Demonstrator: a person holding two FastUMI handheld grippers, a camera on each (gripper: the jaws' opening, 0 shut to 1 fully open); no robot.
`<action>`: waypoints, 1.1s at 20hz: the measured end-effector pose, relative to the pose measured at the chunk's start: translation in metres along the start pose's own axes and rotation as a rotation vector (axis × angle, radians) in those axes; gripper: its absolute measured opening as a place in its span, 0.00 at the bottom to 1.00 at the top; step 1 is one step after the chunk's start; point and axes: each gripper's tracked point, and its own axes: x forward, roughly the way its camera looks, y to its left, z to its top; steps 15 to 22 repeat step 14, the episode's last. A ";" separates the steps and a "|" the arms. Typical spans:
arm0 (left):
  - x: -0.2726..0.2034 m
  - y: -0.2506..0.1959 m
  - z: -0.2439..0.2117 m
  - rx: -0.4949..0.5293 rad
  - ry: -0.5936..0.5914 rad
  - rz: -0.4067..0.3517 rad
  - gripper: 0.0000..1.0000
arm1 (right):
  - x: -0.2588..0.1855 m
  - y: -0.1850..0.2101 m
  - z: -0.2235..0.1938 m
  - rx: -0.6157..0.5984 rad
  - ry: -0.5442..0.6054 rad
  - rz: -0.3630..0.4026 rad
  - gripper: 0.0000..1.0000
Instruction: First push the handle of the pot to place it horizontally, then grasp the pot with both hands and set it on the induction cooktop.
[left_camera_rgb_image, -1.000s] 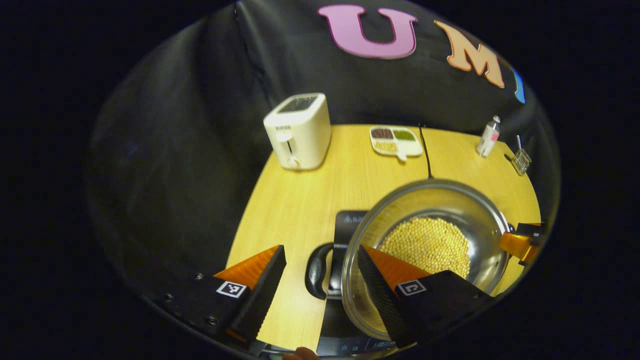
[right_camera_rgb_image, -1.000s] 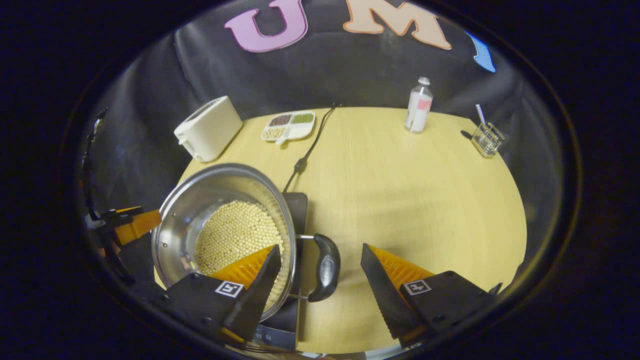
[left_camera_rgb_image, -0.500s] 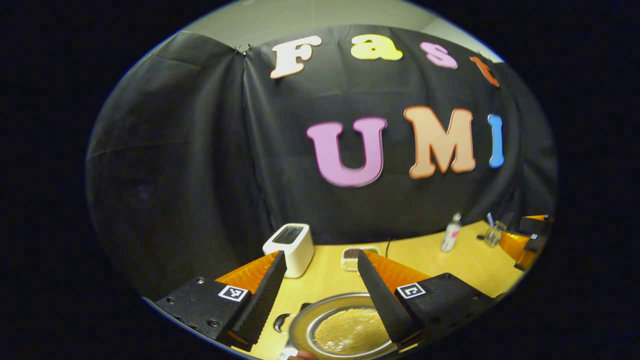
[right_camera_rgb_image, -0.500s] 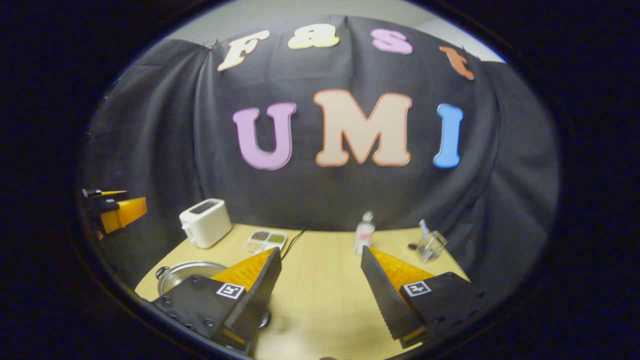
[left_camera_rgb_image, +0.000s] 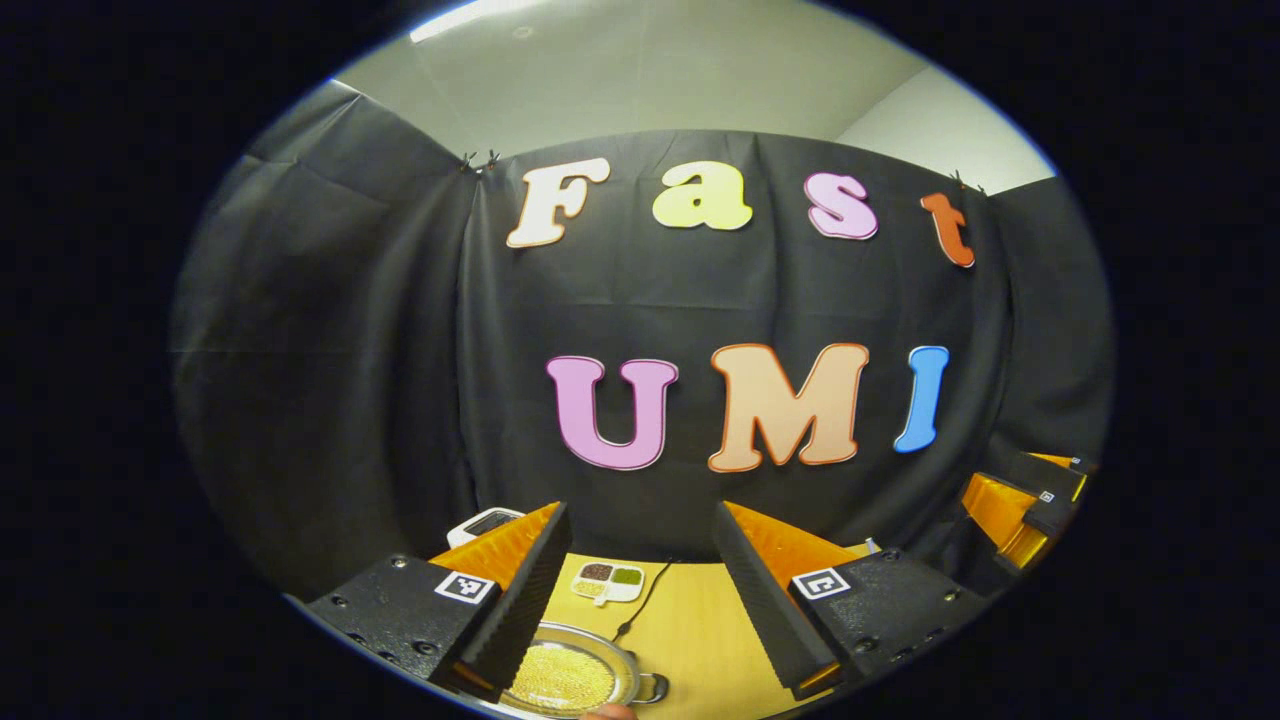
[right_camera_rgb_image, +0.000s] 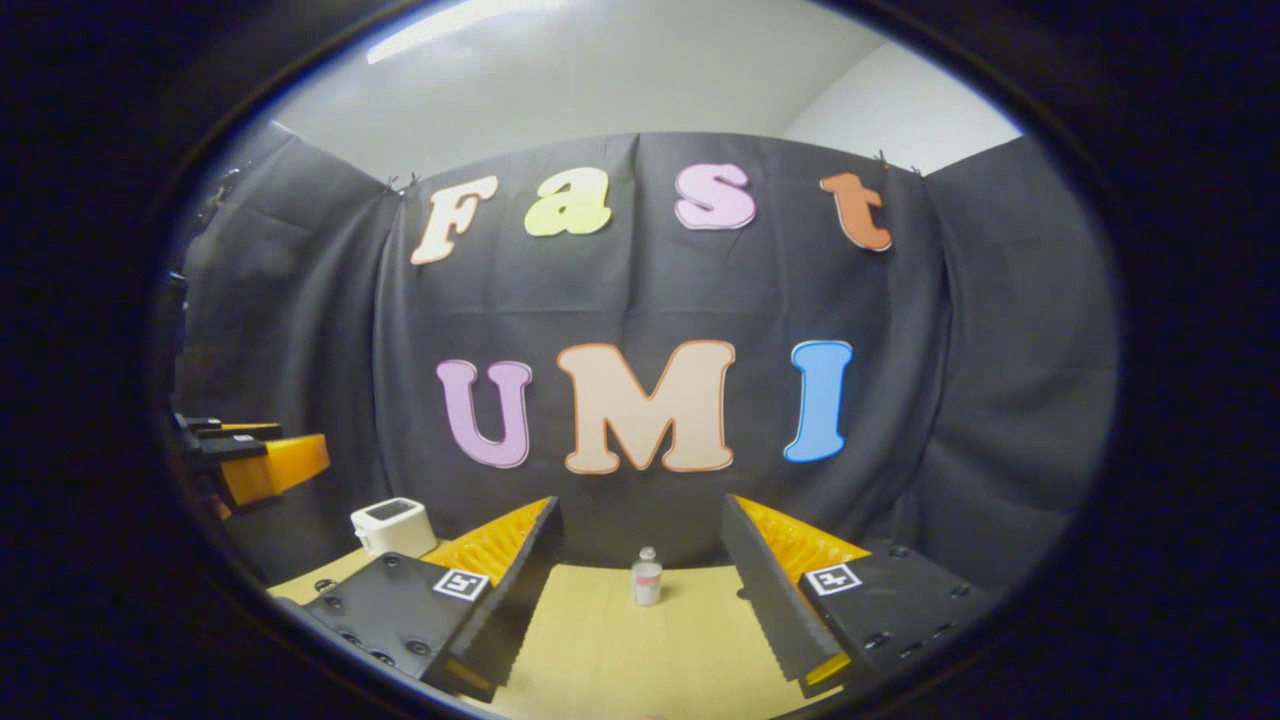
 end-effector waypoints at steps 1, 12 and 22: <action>-0.007 -0.011 0.003 0.000 -0.004 0.003 0.94 | -0.005 -0.007 0.009 0.004 -0.016 0.013 0.94; -0.047 -0.088 0.018 0.020 -0.034 0.026 0.94 | -0.035 -0.079 0.041 -0.007 -0.112 0.050 0.93; -0.047 -0.098 0.017 0.019 -0.030 0.020 0.93 | -0.041 -0.078 0.042 -0.005 -0.122 0.043 0.93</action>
